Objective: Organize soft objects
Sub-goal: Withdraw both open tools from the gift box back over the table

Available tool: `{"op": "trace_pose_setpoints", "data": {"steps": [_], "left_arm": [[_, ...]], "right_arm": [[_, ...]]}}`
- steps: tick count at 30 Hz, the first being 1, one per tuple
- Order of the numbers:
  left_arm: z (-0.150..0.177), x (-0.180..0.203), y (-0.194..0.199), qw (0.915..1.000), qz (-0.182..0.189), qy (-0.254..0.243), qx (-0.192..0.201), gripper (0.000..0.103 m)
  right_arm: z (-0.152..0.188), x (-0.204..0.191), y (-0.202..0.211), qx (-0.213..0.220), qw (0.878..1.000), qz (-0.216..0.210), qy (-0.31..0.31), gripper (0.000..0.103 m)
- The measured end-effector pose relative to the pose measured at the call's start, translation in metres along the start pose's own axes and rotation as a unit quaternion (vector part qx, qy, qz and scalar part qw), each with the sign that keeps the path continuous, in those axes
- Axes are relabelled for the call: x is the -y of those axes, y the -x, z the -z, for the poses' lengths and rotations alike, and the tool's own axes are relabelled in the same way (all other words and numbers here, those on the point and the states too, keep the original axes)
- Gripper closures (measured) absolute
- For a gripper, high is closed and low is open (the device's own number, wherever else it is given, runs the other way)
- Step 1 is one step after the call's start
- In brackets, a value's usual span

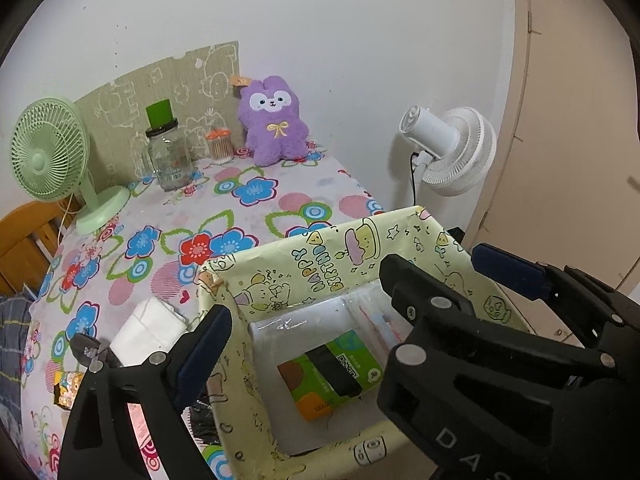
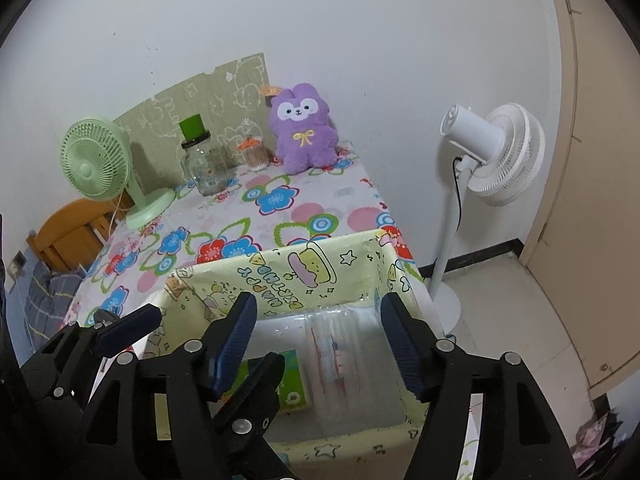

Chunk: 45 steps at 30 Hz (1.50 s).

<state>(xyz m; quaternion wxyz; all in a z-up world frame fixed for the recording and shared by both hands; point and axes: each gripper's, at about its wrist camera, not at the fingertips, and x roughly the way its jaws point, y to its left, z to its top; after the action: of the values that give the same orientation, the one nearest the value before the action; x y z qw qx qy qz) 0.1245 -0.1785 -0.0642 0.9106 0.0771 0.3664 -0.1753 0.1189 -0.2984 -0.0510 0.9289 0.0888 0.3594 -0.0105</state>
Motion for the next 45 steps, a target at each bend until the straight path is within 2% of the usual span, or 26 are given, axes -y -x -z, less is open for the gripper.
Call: {"op": "trace_pose_setpoints", "data": {"steps": [11, 22, 34, 45], "left_arm": [[-0.001, -0.014, 0.036, 0.9995, -0.003, 0.003, 0.033, 0.001], [0.001, -0.03, 0.067, 0.9984, -0.004, 0.003, 0.057, 0.0], [0.008, -0.049, 0.093, 0.9969, -0.006, 0.009, 0.078, 0.0], [0.02, -0.075, 0.11, 0.9951, -0.023, 0.017, 0.094, 0.0]], "right_arm": [[-0.003, -0.021, 0.035, 0.037, 0.999, 0.007, 0.013, 0.011], [-0.004, -0.047, 0.065, 0.085, 0.996, 0.011, 0.032, 0.0], [-0.002, -0.074, 0.086, 0.101, 0.994, 0.001, 0.039, 0.0], [0.005, -0.104, 0.093, 0.106, 0.993, -0.017, 0.049, 0.0]]}}
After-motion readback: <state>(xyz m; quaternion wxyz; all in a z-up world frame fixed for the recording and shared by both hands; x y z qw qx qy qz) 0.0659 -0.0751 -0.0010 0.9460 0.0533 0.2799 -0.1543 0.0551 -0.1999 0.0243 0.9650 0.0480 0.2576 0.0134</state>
